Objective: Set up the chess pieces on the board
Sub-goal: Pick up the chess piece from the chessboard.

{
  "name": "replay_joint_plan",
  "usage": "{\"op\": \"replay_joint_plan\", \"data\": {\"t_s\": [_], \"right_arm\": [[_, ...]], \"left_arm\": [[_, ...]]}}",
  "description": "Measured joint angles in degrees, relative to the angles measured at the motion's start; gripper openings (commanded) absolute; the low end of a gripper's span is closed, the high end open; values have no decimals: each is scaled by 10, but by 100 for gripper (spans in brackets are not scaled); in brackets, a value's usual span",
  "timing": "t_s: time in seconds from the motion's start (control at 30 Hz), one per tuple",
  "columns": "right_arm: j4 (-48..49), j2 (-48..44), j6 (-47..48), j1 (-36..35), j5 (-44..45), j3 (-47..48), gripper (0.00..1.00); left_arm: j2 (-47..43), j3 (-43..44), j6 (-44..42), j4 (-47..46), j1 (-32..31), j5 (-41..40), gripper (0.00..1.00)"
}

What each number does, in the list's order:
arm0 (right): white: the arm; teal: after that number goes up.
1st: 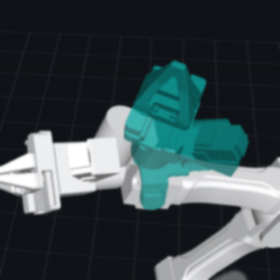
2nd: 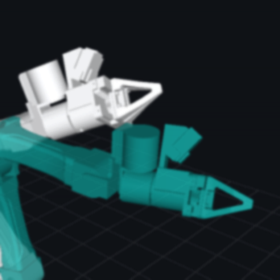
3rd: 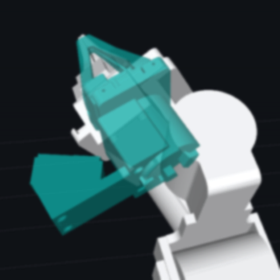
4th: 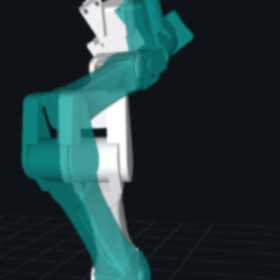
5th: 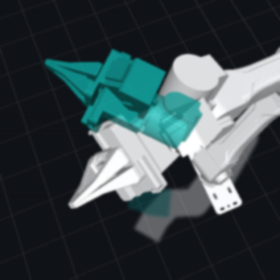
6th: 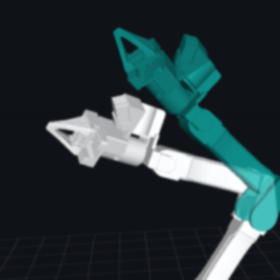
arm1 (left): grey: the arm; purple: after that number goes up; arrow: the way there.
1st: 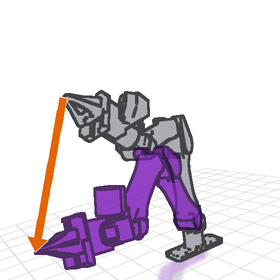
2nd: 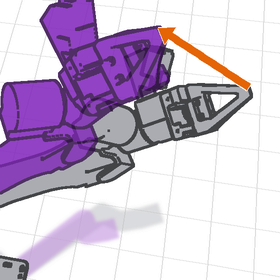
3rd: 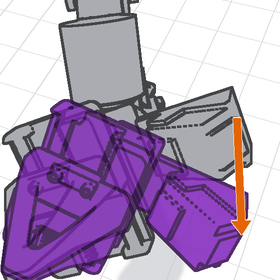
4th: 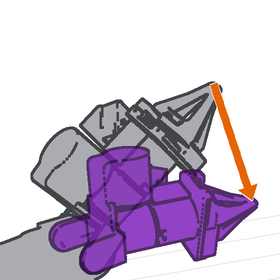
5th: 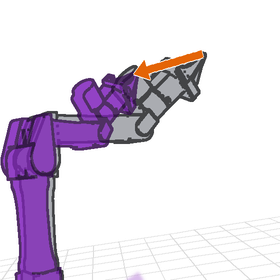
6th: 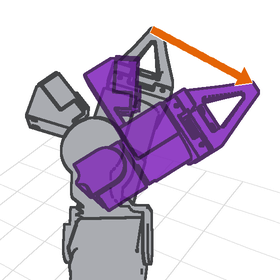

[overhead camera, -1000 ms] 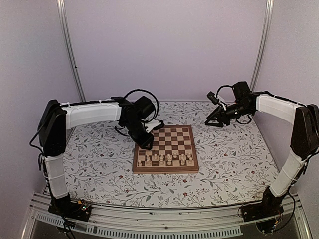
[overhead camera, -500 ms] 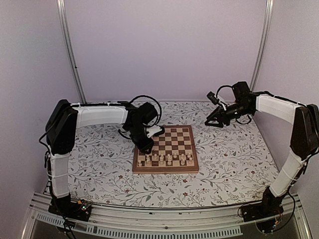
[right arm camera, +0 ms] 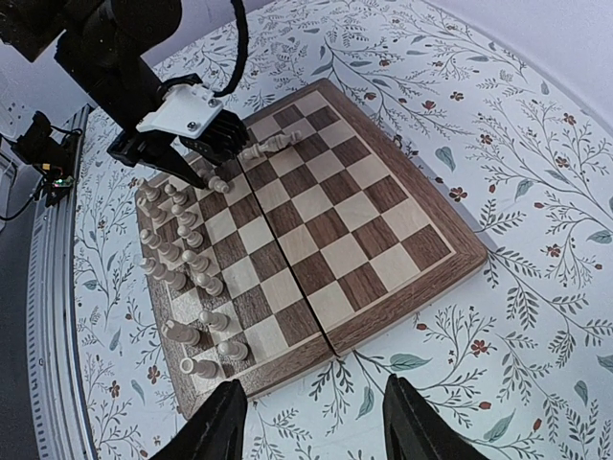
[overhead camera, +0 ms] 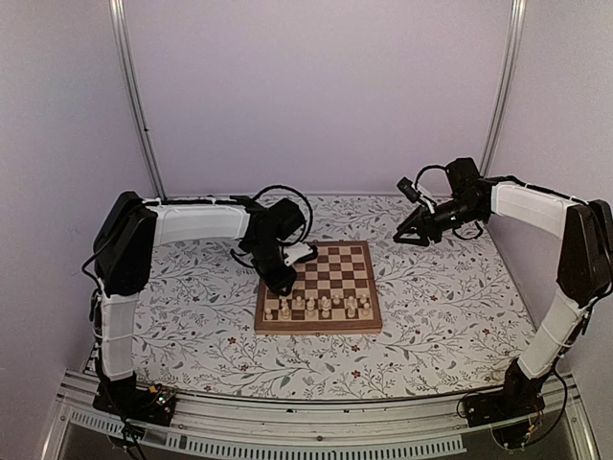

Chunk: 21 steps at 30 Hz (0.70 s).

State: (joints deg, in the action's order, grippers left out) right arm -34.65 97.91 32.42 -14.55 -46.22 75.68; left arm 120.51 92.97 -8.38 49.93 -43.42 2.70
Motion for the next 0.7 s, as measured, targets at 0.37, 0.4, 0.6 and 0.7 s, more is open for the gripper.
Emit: {"op": "replay_joint_plan", "data": {"t_s": [0.37,0.4,0.6,0.7], "right_arm": [[-1,1,0,0,0,0,51],[-1,2,0,0,0,0,51],[0,2,-3,-1,-12,0,51],[8,2,-20,-6,-23,0,51]], "left_arm": [[10,6,-1,1,1,11,14],[10,6,-1,1,1,12,14],[7,5,0,-2,2,12,11],[-15,-7,0,-14,9,13,11]]}}
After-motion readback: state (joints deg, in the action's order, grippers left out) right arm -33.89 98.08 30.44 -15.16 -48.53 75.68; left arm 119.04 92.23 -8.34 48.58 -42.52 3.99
